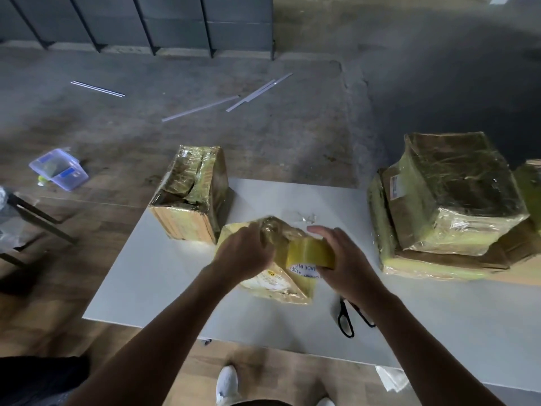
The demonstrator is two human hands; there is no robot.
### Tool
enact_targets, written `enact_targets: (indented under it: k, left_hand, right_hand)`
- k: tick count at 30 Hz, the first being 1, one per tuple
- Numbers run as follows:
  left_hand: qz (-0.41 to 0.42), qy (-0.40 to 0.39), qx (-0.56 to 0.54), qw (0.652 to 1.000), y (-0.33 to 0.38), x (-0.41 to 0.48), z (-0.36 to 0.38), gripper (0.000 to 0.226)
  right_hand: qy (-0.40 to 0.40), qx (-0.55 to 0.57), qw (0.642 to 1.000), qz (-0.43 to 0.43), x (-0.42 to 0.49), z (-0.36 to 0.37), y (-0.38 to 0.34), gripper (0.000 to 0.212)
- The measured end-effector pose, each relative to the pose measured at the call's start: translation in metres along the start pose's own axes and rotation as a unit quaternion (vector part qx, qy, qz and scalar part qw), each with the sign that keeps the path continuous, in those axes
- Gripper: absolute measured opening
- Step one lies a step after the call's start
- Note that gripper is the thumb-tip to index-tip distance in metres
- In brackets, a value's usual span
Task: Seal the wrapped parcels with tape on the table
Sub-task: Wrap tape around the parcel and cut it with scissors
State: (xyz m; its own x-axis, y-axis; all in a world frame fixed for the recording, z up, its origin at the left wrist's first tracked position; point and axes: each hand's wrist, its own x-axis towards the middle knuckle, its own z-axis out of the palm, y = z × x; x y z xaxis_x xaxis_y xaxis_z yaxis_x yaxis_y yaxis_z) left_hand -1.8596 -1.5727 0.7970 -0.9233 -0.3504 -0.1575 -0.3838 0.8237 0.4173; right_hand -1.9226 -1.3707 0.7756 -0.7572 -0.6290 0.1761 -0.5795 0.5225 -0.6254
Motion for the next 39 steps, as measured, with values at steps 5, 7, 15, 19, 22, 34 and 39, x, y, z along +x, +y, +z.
enact_targets:
  k: [5,7,15,19,22,34,39]
  left_hand:
    - [-0.038,-0.023,-0.147,0.988,-0.038,-0.002,-0.007,0.028]
    - [-0.051,-0.019,-0.161,0.985,-0.049,-0.002,-0.004,0.033]
    - [-0.097,0.000,-0.192,0.977,-0.074,0.016,0.004,0.049]
    - [-0.130,0.010,-0.220,0.967,-0.089,0.018,0.008,0.050]
    - [-0.136,0.006,-0.223,0.965,-0.097,0.019,0.009,0.050]
    - [-0.036,0.145,0.001,0.989,-0.089,0.022,0.009,0.030]
    - [-0.025,0.114,-0.061,0.991,-0.080,0.024,0.021,0.015]
  right_hand:
    - [-0.038,0.028,0.997,-0.064,0.019,0.004,-0.018,0.064]
    - [-0.065,0.030,0.995,-0.072,0.023,0.019,-0.019,0.065]
    - [-0.104,-0.015,0.987,-0.121,0.048,0.029,-0.031,0.075]
    - [-0.088,-0.119,0.982,-0.119,0.047,0.010,-0.032,0.070]
    - [-0.082,-0.173,0.974,-0.125,0.043,-0.001,-0.028,0.057]
    - [-0.073,-0.028,0.992,-0.096,0.049,0.031,-0.031,0.078]
    - [-0.076,0.069,0.992,-0.080,0.044,0.035,-0.020,0.073]
